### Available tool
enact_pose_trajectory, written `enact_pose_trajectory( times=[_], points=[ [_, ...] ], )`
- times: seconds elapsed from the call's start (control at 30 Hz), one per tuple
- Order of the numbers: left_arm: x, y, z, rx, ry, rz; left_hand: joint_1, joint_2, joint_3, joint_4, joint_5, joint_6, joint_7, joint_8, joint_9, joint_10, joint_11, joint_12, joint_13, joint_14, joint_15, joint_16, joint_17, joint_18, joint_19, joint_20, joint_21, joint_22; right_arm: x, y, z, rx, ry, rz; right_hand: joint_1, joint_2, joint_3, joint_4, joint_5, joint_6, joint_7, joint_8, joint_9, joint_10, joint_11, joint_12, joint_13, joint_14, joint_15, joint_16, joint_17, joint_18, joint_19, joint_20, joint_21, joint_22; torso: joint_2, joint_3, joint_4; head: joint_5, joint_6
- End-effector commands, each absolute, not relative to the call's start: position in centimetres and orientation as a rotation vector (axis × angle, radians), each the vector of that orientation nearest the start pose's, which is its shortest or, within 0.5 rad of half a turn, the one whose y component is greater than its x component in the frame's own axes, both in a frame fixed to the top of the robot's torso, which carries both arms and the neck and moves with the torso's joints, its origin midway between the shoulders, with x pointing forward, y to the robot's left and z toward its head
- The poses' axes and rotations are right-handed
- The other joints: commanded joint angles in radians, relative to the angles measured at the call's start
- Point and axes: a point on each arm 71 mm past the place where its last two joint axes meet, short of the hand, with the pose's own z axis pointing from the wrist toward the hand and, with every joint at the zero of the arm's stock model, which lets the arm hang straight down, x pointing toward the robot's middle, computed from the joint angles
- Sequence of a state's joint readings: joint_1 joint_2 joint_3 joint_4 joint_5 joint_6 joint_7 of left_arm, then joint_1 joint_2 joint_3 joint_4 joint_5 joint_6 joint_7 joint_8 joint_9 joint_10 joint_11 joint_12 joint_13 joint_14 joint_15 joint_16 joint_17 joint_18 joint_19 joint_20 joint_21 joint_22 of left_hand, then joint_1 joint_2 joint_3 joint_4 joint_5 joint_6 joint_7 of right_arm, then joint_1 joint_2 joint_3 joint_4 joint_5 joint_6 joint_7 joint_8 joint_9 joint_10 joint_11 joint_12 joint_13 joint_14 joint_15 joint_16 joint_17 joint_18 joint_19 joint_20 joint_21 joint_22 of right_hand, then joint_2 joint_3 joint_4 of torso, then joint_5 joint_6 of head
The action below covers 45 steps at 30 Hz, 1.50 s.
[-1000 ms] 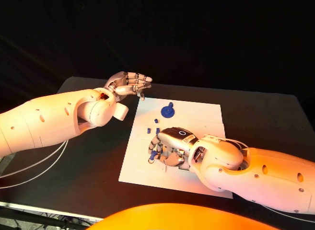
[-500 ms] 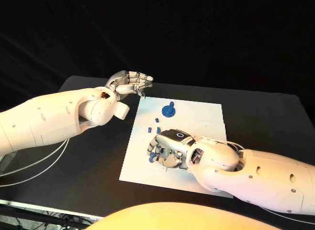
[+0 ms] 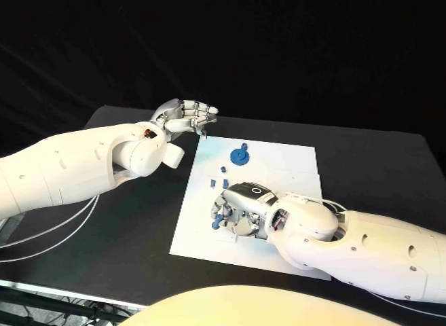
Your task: Assemble the parts on the task board
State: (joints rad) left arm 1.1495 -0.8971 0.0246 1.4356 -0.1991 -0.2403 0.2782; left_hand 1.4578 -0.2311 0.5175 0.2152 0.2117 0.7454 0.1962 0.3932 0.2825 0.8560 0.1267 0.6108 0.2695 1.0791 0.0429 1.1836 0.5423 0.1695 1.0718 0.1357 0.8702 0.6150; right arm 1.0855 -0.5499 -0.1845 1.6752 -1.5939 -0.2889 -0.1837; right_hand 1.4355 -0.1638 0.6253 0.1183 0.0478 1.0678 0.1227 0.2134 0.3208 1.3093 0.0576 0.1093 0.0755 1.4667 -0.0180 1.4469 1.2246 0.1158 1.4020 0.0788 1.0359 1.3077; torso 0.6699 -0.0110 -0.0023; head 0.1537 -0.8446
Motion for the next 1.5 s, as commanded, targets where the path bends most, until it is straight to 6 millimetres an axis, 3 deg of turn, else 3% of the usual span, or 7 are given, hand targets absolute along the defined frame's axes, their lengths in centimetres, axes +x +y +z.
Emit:
enact_pose_trajectory(
  times=[0.03, 0.6, 0.8, 1.2, 1.23, 1.27, 1.5],
  points=[
    [50.1, 25.7, -18.8, -1.008, 1.52, -1.402, -0.004, 0.002, -0.003, 0.004, 0.001, -0.002, 0.004, 0.004, -0.001, -0.005, 0.002, 0.006, -0.001, -0.002, 0.007, 0.007, -0.002, 0.015, 0.001, 0.004, -0.007, -0.001, 36.7, -2.2, -25.8, -0.546, 1.816, 0.956, -0.001, 0.009, 0.0, -0.004, 0.003, 0.007, 0.001, 0.035, 0.096, -0.001, -0.005, -0.004, -0.001, 0.04, -0.006, 0.002, -0.001, -0.016, -0.001, -0.001, -0.007, 0.047, 0.0, 0.0002, 0.0003, 0.0, -0.002],
    [50.1, 25.8, -18.8, -1.009, 1.52, -1.4, -0.004, 0.002, -0.003, 0.004, 0.001, -0.002, 0.004, 0.004, -0.001, -0.005, 0.002, 0.006, -0.001, -0.002, 0.007, 0.007, -0.002, 0.015, 0.001, 0.004, -0.007, -0.001, 36.2, -1.4, -26.4, -0.559, 1.831, 0.977, -0.013, 0.004, 0.002, -0.015, 0.003, 0.0, 0.003, 0.036, 0.101, -0.006, -0.002, -0.011, -0.002, 0.038, -0.004, -0.001, -0.007, -0.014, -0.005, 0.0, -0.017, 0.044, 0.0, -0.0004, 0.0003, 0.005, -0.007],
    [50.1, 25.8, -18.8, -1.01, 1.52, -1.399, -0.004, 0.002, -0.003, 0.004, 0.001, -0.002, 0.004, 0.004, -0.001, -0.005, 0.002, 0.006, -0.001, -0.002, 0.007, 0.007, -0.002, 0.015, 0.001, 0.004, -0.007, -0.001, 36.3, -1.5, -26.6, -0.543, 1.846, 0.976, -0.072, -0.035, -0.021, -0.025, 0.012, -0.061, 0.023, -0.001, 0.088, -0.04, 0.016, -0.029, -0.001, 0.039, 0.011, 0.002, -0.001, -0.013, -0.011, 0.011, -0.035, 0.041, -0.001, -0.0003, -0.0007, 0.006, -0.006],
    [50.1, 25.8, -18.8, -1.011, 1.521, -1.397, -0.004, 0.002, -0.003, 0.004, 0.001, -0.002, 0.004, 0.004, -0.001, -0.005, 0.002, 0.006, -0.001, -0.002, 0.007, 0.007, -0.002, 0.015, 0.001, 0.004, -0.007, -0.001, 36.5, -1.9, -26.3, -0.501, 1.818, 0.981, -0.103, -0.067, -0.039, -0.032, 0.014, -0.142, 0.023, -0.06, 0.063, -0.082, 0.017, -0.03, 0.001, 0.036, 0.014, 0.0, -0.008, -0.007, -0.019, 0.017, -0.061, 0.034, 0.0, 0.0019, -0.0002, 0.004, -0.004],
    [50.1, 25.8, -18.8, -1.012, 1.521, -1.397, -0.004, 0.002, -0.003, 0.004, 0.001, -0.002, 0.004, 0.004, -0.001, -0.005, 0.002, 0.006, -0.001, -0.002, 0.007, 0.007, -0.002, 0.015, 0.001, 0.004, -0.007, -0.001, 36.4, -1.9, -26.3, -0.498, 1.814, 0.984, -0.107, -0.073, -0.041, -0.034, 0.014, -0.195, 0.014, -0.091, 0.049, -0.092, 0.015, -0.029, 0.002, 0.036, 0.013, -0.001, -0.009, -0.007, -0.019, 0.017, -0.063, 0.034, 0.0, 0.0019, -0.0002, 0.004, -0.004],
    [50.1, 25.8, -18.9, -1.012, 1.522, -1.397, -0.004, 0.002, -0.003, 0.004, 0.001, -0.002, 0.004, 0.004, -0.001, -0.005, 0.002, 0.006, -0.001, -0.002, 0.007, 0.007, -0.002, 0.015, 0.001, 0.004, -0.007, -0.001, 36.4, -1.9, -26.2, -0.494, 1.81, 0.989, -0.108, -0.074, -0.043, -0.035, 0.014, -0.207, 0.005, -0.098, 0.045, -0.096, 0.014, -0.026, 0.003, 0.036, 0.011, -0.001, -0.009, -0.007, -0.019, 0.016, -0.065, 0.034, 0.0, 0.0018, -0.0003, 0.004, -0.003],
    [50.1, 25.9, -18.9, -1.012, 1.523, -1.396, -0.004, 0.002, -0.003, 0.005, 0.001, -0.003, 0.004, 0.006, -0.003, -0.007, 0.002, 0.008, -0.003, -0.003, 0.007, 0.007, -0.003, 0.015, 0.001, 0.004, -0.007, -0.002, 36.1, -2.6, -25.6, -0.464, 1.778, 1.009, -0.117, -0.083, -0.061, -0.039, 0.016, -0.272, -0.006, -0.131, 0.022, -0.113, 0.014, -0.012, 0.006, 0.035, 0.011, -0.002, -0.012, -0.006, -0.019, 0.015, -0.073, 0.033, -0.001, 0.0015, -0.0004, 0.004, -0.002]
  ],
)
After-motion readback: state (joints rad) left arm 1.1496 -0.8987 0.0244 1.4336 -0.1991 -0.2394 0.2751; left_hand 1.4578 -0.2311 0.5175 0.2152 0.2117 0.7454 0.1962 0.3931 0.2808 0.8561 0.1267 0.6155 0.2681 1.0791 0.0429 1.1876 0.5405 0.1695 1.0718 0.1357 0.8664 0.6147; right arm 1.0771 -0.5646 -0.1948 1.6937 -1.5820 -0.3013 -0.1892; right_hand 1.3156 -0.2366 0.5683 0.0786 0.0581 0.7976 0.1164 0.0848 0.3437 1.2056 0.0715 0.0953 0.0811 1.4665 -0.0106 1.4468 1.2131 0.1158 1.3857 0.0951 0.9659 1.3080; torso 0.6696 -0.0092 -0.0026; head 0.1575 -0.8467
